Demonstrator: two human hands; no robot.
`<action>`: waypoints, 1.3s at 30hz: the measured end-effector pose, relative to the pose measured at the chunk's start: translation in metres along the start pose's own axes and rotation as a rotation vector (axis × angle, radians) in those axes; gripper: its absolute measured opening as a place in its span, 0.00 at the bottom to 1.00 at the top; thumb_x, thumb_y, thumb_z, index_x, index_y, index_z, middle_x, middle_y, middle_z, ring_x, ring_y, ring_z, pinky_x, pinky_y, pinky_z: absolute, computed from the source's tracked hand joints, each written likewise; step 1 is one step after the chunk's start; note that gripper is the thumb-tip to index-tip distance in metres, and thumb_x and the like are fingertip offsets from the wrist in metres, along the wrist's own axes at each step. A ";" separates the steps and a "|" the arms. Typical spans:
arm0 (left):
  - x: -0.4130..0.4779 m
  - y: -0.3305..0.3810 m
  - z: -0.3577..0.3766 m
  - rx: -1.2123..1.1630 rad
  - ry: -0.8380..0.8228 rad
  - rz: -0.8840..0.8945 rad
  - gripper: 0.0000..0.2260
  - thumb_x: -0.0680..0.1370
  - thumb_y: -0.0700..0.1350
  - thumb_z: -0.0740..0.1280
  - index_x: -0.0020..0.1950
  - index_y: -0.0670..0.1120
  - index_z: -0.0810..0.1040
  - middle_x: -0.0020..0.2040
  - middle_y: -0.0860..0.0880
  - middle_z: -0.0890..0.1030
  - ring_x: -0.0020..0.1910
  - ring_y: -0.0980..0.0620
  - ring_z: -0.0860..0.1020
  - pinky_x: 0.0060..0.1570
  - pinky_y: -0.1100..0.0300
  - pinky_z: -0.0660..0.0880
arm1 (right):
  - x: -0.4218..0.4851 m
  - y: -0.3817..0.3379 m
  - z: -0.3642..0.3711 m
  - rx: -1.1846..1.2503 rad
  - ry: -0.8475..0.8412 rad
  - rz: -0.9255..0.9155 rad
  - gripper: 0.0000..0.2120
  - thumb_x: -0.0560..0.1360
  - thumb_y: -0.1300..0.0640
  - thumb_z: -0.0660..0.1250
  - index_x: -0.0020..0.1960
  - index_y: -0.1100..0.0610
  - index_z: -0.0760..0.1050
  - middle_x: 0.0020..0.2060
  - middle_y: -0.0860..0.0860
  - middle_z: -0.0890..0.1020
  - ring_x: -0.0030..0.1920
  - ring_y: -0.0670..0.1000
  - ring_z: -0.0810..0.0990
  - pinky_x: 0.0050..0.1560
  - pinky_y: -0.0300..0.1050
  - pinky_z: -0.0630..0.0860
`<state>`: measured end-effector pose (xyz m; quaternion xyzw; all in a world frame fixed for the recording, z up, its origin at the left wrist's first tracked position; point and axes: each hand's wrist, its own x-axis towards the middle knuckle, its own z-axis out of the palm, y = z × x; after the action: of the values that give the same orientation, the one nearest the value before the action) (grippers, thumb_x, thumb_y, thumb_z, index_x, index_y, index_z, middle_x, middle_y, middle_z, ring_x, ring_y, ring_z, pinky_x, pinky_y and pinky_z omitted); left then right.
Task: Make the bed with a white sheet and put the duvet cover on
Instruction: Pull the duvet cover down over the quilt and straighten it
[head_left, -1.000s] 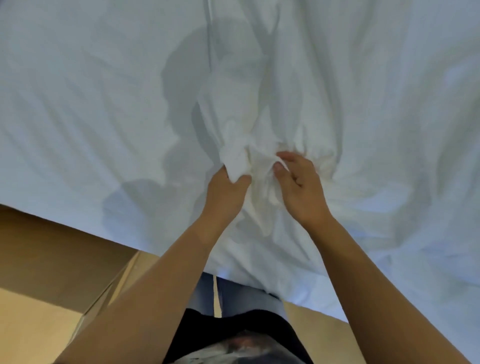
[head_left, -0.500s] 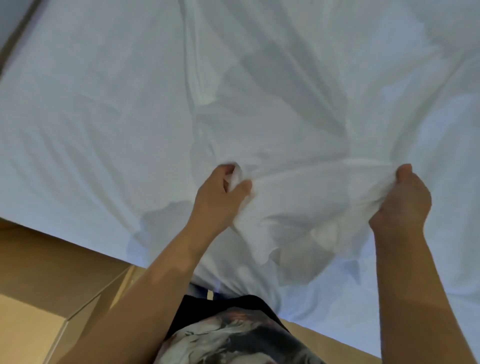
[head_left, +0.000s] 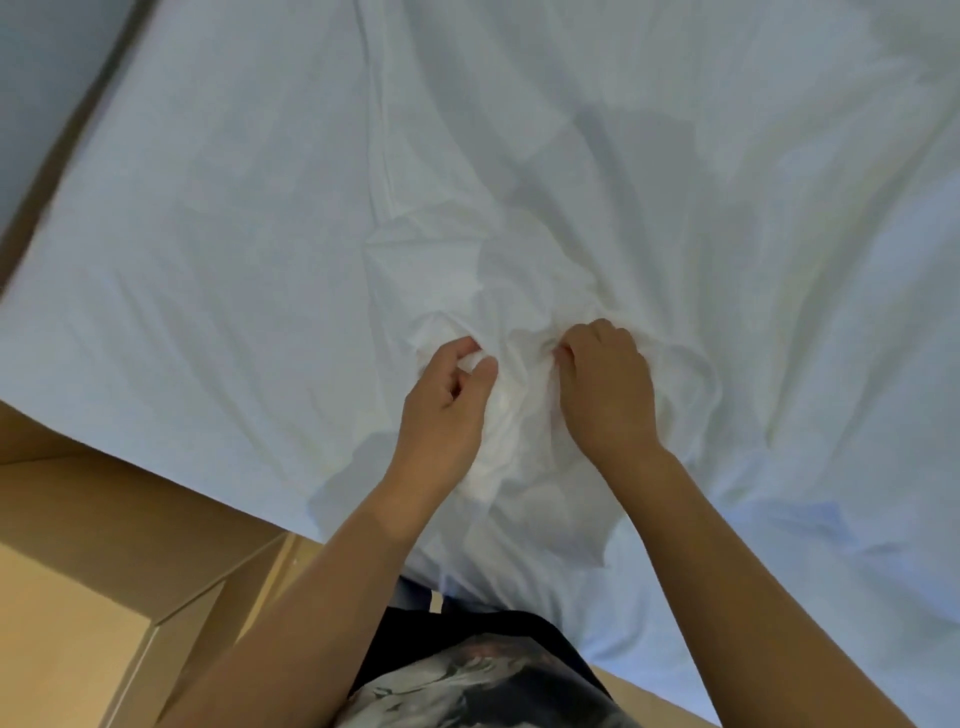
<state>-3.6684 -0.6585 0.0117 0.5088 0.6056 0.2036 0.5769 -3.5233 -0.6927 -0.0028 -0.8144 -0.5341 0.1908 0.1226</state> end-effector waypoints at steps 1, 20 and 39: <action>0.000 -0.003 0.000 -0.007 0.021 0.004 0.07 0.80 0.48 0.61 0.56 0.54 0.76 0.41 0.59 0.77 0.37 0.70 0.75 0.39 0.78 0.68 | -0.002 0.001 -0.001 0.140 0.057 0.038 0.08 0.81 0.60 0.55 0.47 0.60 0.71 0.44 0.54 0.75 0.44 0.52 0.71 0.45 0.43 0.65; -0.028 -0.040 0.006 0.289 -0.025 0.066 0.19 0.69 0.46 0.75 0.48 0.60 0.67 0.28 0.57 0.68 0.28 0.61 0.69 0.31 0.73 0.65 | -0.014 0.014 -0.018 0.112 0.252 0.118 0.12 0.70 0.63 0.60 0.53 0.65 0.75 0.48 0.61 0.76 0.48 0.62 0.74 0.48 0.52 0.68; 0.028 -0.029 -0.008 -0.416 0.439 -0.357 0.07 0.80 0.44 0.62 0.43 0.45 0.74 0.42 0.46 0.78 0.43 0.49 0.77 0.50 0.51 0.76 | 0.044 -0.005 0.007 0.103 0.128 -0.052 0.10 0.82 0.53 0.54 0.45 0.57 0.64 0.32 0.51 0.70 0.32 0.55 0.68 0.35 0.47 0.64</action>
<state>-3.6814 -0.6434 -0.0245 0.2106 0.7402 0.3232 0.5507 -3.5153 -0.6506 -0.0151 -0.8033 -0.5357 0.1626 0.2033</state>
